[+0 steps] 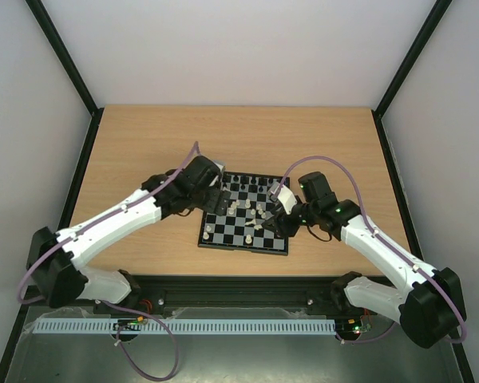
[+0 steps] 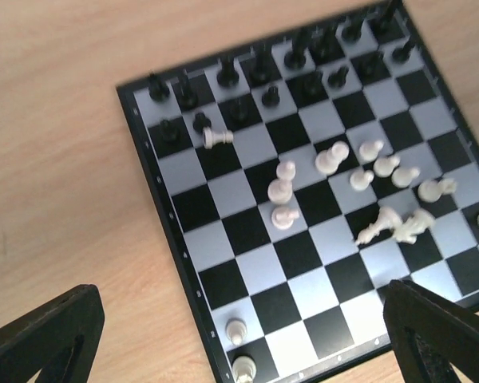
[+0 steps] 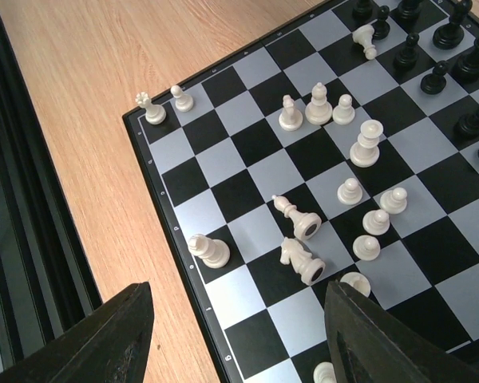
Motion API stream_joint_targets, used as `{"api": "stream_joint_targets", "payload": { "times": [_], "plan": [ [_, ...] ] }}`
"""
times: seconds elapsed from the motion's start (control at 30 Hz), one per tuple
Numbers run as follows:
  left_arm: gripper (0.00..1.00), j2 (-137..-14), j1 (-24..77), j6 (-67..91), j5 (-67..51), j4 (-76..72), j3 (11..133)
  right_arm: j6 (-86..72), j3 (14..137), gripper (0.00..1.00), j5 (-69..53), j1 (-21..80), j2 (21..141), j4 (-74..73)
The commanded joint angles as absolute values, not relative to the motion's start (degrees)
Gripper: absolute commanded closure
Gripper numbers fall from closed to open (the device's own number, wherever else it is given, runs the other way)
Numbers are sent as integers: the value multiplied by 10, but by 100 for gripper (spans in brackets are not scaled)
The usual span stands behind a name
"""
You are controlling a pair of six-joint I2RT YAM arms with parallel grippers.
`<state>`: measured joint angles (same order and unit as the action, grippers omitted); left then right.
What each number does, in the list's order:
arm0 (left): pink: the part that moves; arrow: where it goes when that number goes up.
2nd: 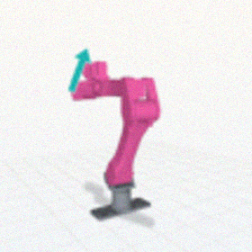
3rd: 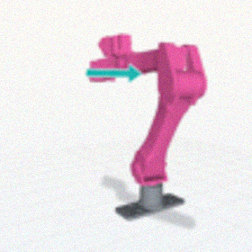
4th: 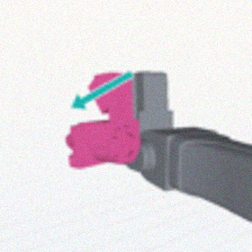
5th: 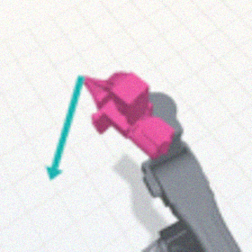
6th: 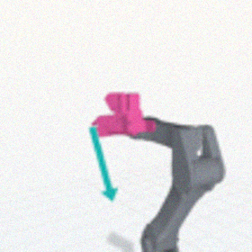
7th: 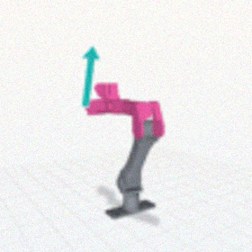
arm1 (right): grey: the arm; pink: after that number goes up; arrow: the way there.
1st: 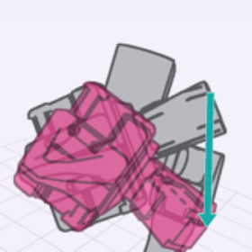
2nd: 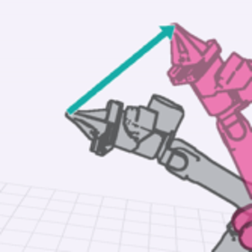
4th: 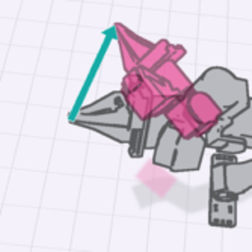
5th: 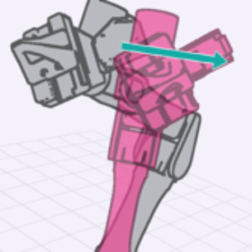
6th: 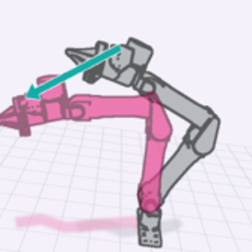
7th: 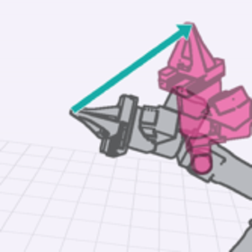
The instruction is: Set up the chess pieces on the board
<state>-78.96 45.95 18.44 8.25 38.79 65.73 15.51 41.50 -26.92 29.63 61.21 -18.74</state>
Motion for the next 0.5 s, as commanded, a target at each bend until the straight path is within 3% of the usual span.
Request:
{"api": "stream_joint_targets", "payload": {
  "times": [0.0, 0.13, 0.3, 0.47],
  "plan": [
    [1, -730, 461, 166, 119, 318, 634, 141, 428, 41, -254, 293, 623, -195],
    [1, -648, 459, 145, 161, 197, 577, 149, 456, 41, -221, 292, 637, -212],
    [1, -645, 434, 196, 319, 171, 553, 193, 512, 43, -176, 293, 696, -264],
    [1, -702, 377, 166, 226, 181, 523, 225, 561, 47, -149, 294, 769, -299]
  ]
}}
